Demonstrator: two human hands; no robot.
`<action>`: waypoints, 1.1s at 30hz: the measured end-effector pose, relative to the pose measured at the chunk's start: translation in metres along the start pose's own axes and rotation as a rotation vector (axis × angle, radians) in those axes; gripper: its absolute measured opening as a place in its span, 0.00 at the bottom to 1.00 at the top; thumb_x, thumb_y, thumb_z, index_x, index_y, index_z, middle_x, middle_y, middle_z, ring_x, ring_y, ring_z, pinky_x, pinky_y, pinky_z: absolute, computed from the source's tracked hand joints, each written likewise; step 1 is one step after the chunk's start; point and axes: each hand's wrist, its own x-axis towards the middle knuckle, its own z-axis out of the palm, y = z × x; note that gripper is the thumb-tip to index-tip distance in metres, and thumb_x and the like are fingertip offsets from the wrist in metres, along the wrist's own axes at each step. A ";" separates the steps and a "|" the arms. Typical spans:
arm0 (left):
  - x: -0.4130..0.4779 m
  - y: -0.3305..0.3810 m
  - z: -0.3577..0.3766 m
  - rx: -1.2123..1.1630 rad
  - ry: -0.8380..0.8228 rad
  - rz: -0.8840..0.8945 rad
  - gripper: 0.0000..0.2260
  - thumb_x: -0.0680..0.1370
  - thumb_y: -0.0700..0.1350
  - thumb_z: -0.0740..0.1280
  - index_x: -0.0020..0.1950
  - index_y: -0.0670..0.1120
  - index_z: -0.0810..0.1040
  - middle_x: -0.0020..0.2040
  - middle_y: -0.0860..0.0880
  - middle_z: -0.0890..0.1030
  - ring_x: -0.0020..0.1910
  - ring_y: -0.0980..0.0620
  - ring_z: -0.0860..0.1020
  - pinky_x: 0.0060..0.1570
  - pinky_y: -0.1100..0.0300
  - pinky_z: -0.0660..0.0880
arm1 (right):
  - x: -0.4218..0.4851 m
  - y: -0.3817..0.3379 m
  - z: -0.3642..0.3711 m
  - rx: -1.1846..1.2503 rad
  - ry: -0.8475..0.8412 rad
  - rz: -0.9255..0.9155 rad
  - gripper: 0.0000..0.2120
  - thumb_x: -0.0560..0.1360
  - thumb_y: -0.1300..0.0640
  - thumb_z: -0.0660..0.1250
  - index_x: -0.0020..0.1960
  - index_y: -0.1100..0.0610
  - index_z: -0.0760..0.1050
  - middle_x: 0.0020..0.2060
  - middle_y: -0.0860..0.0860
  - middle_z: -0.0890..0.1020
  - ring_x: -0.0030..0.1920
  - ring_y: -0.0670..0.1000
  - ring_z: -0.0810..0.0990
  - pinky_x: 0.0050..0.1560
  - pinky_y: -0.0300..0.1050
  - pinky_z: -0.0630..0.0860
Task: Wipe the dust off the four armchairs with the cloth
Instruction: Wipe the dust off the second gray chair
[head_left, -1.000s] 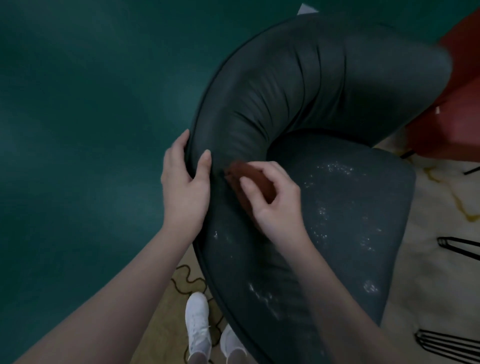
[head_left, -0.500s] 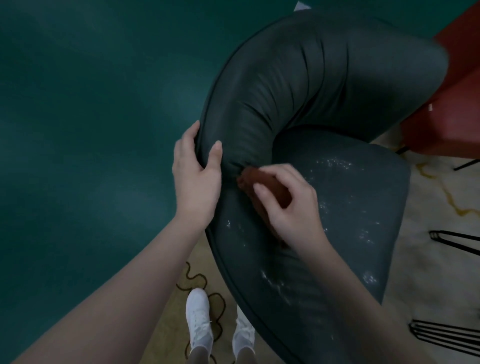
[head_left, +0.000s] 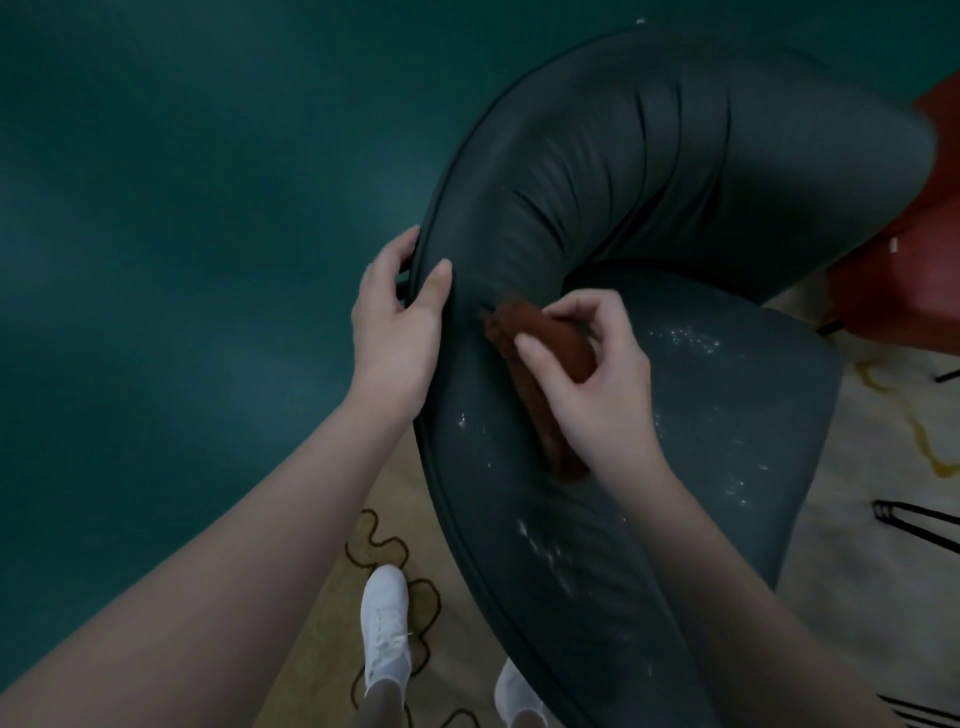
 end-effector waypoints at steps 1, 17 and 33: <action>-0.002 -0.001 -0.002 0.012 -0.001 0.005 0.23 0.76 0.52 0.66 0.71 0.50 0.73 0.67 0.52 0.75 0.66 0.54 0.74 0.68 0.50 0.70 | 0.003 0.000 0.004 -0.035 0.025 -0.018 0.10 0.74 0.56 0.72 0.51 0.55 0.75 0.46 0.47 0.79 0.49 0.43 0.78 0.52 0.35 0.72; -0.061 -0.033 -0.008 -0.180 0.105 0.050 0.17 0.79 0.45 0.64 0.67 0.49 0.75 0.66 0.49 0.78 0.65 0.53 0.76 0.69 0.49 0.71 | -0.021 0.014 0.000 -0.105 -0.208 -0.393 0.10 0.75 0.65 0.71 0.56 0.62 0.80 0.52 0.55 0.78 0.56 0.45 0.76 0.60 0.32 0.68; -0.074 -0.027 -0.011 -0.283 0.083 0.015 0.17 0.82 0.37 0.62 0.72 0.42 0.71 0.66 0.46 0.78 0.67 0.53 0.75 0.69 0.55 0.70 | -0.022 0.009 -0.003 -0.081 -0.432 -0.528 0.09 0.74 0.65 0.70 0.55 0.63 0.81 0.53 0.54 0.79 0.57 0.52 0.79 0.60 0.46 0.74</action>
